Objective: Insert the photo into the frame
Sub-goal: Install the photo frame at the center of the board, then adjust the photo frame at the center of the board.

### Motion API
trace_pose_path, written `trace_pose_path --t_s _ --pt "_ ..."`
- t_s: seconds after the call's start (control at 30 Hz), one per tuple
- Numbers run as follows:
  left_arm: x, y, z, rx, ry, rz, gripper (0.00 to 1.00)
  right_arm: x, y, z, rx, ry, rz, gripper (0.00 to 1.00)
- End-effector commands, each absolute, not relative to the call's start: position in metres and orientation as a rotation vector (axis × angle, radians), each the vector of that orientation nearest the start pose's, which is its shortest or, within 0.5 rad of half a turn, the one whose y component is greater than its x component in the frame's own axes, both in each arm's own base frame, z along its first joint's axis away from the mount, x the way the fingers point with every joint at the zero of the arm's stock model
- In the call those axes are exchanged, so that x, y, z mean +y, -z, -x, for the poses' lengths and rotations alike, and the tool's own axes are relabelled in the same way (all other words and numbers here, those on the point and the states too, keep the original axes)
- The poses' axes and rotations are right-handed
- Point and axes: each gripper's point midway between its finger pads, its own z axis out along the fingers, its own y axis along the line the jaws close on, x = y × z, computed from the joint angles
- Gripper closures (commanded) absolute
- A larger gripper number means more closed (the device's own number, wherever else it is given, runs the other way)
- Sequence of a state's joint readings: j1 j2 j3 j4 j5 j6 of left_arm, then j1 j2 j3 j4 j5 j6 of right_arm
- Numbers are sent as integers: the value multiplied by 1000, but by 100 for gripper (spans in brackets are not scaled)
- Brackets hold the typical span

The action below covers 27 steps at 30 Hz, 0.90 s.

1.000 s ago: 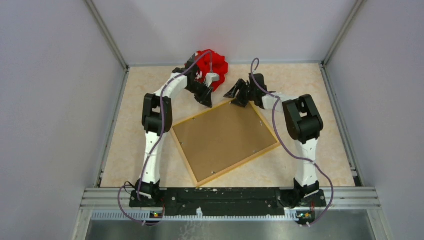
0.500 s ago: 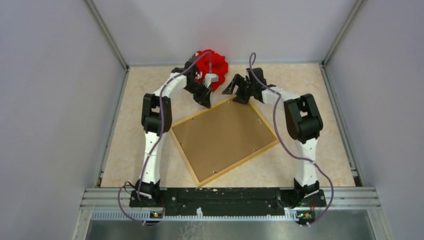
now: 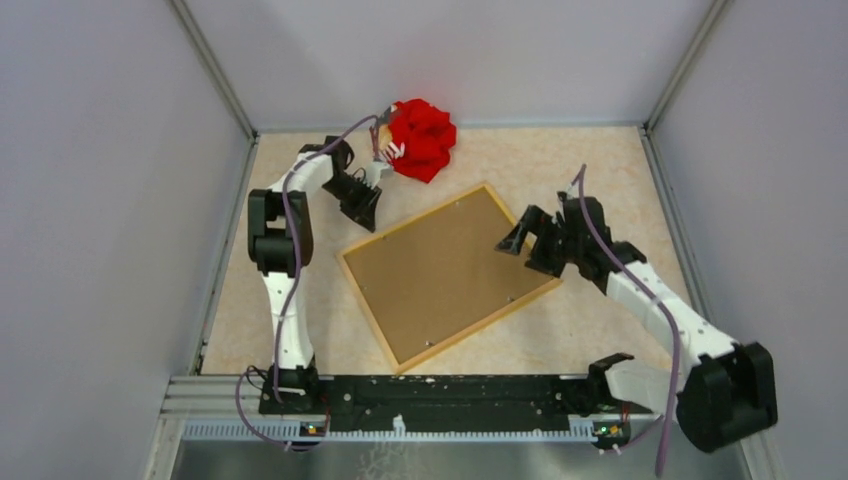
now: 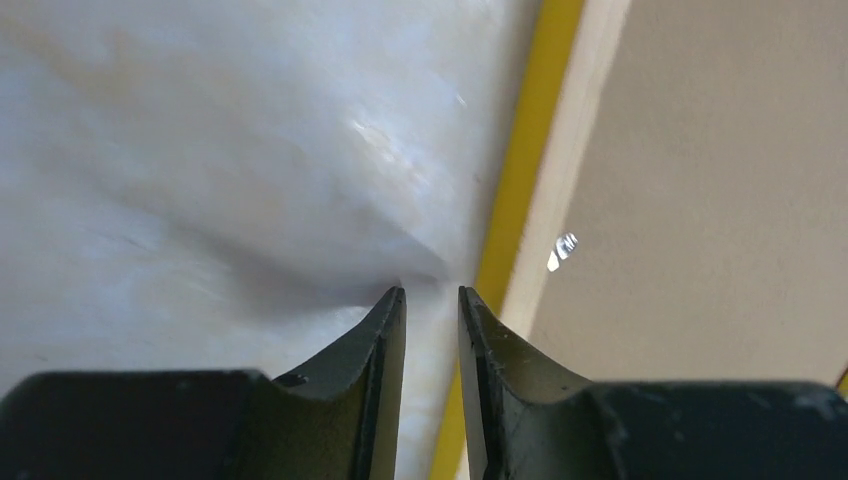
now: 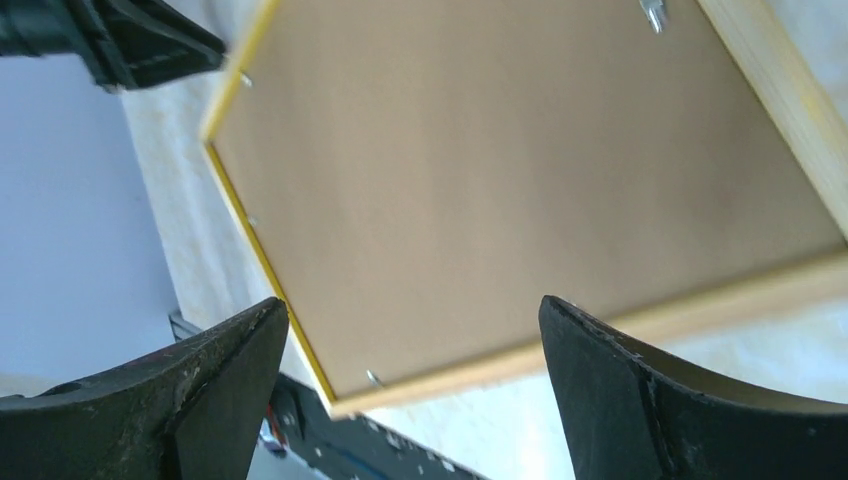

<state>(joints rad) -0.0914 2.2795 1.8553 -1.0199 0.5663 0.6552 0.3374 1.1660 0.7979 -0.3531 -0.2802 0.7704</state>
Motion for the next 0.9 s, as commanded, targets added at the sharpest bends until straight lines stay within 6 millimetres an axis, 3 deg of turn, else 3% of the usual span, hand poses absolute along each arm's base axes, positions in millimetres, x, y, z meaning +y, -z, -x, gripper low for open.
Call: trace_pose_path --t_s 0.0,0.13,0.3,0.53,0.87 --pt "-103 -24 -400 2591 629 -1170 68 156 -114 -222 2512 -806 -496 3" --pt "-96 -22 -384 2612 598 -1190 68 154 -88 -203 2548 -831 -547 2" --pt "-89 -18 -358 2651 570 -1240 69 161 -63 -214 2560 -849 -577 2" --pt "-93 -12 -323 2682 571 -1318 69 169 -50 -262 2548 -850 -589 1" --pt "-115 -20 -286 2602 620 -1549 69 174 -50 -335 2531 -902 -564 2"
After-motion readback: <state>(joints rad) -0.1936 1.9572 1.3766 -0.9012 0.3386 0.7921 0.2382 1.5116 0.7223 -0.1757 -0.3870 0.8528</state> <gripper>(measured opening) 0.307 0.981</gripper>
